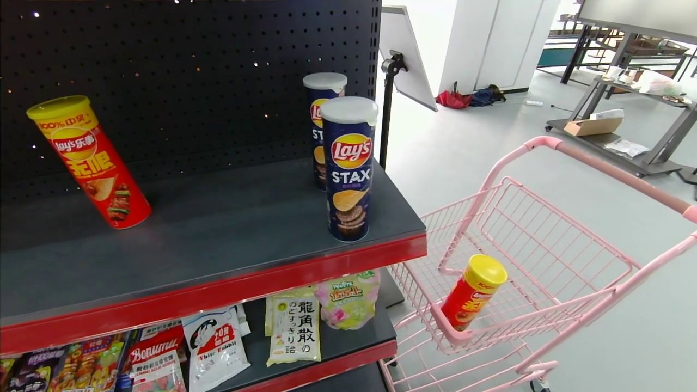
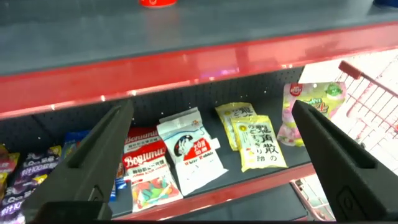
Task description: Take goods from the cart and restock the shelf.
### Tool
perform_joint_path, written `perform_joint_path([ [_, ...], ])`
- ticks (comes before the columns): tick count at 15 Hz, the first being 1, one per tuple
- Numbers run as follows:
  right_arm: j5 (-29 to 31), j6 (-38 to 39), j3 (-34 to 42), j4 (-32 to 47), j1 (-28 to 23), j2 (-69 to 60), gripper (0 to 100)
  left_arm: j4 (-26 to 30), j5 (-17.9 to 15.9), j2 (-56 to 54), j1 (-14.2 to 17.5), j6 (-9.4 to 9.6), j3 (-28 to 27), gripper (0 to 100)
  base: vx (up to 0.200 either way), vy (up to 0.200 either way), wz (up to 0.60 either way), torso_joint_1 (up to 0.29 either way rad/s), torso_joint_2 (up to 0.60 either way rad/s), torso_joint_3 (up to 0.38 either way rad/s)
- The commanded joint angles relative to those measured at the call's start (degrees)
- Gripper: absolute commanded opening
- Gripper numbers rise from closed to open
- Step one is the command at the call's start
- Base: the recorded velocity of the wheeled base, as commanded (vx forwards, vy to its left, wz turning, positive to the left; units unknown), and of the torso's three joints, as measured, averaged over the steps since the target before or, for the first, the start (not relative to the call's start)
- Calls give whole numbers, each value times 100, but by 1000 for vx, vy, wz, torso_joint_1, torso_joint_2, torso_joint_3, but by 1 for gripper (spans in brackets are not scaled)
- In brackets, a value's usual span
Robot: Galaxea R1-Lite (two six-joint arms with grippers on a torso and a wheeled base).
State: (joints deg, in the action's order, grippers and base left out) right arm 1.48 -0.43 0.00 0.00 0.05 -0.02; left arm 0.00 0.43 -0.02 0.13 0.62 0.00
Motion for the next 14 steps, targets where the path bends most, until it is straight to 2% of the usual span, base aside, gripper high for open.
perform_joint_path([
  [1,2,-1,0,0,4,2,100,0,1,2,4,-1,0,100,0,0,0,-154,398,242],
  [9,-7,25,0,0,4,2,100,0,10,2,4,-1,0,100,0,0,0,-173,506,330],
  [14,-24,-10,0,0,4,46,100,0,1,2,4,-1,0,100,0,0,0,-28,82,56],
])
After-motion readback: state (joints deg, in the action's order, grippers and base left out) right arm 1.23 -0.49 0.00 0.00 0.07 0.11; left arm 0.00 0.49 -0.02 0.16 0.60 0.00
